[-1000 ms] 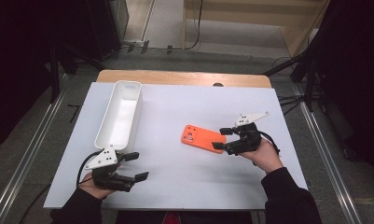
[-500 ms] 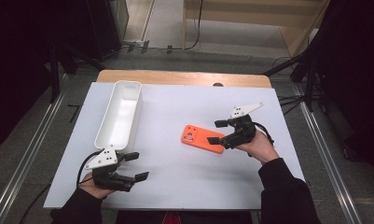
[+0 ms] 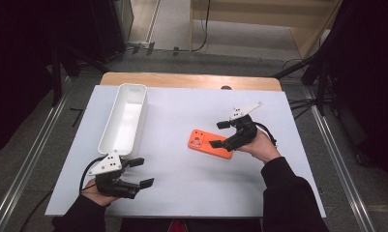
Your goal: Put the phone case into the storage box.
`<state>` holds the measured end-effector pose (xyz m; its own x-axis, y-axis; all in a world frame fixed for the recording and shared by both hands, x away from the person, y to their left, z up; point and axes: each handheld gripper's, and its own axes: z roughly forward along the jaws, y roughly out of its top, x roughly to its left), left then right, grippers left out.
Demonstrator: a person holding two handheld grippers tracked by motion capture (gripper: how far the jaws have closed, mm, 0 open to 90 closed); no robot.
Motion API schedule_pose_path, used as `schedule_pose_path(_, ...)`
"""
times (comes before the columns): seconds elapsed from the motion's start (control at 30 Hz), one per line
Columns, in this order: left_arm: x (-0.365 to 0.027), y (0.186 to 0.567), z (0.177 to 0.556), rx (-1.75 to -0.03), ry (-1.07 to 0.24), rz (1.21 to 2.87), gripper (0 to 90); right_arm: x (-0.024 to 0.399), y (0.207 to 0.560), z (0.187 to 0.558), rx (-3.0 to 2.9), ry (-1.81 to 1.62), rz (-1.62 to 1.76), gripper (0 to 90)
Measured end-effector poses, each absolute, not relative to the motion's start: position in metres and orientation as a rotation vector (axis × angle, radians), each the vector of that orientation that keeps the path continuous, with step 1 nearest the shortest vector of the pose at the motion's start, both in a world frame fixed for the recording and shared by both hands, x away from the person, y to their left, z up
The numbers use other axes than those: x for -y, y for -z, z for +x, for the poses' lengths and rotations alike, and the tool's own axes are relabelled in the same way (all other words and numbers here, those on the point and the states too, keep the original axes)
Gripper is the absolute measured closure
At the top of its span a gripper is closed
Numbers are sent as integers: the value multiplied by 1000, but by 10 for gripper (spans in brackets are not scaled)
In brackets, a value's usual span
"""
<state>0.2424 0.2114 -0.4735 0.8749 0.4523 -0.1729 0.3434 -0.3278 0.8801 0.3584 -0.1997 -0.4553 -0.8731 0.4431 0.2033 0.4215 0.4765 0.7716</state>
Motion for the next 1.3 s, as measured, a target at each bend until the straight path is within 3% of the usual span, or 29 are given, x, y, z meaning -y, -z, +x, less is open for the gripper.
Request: schedule_pose_path(1.3,-211,474,242,-589,-126,1952,202,187,479,381,-2763,-1117,768,102)
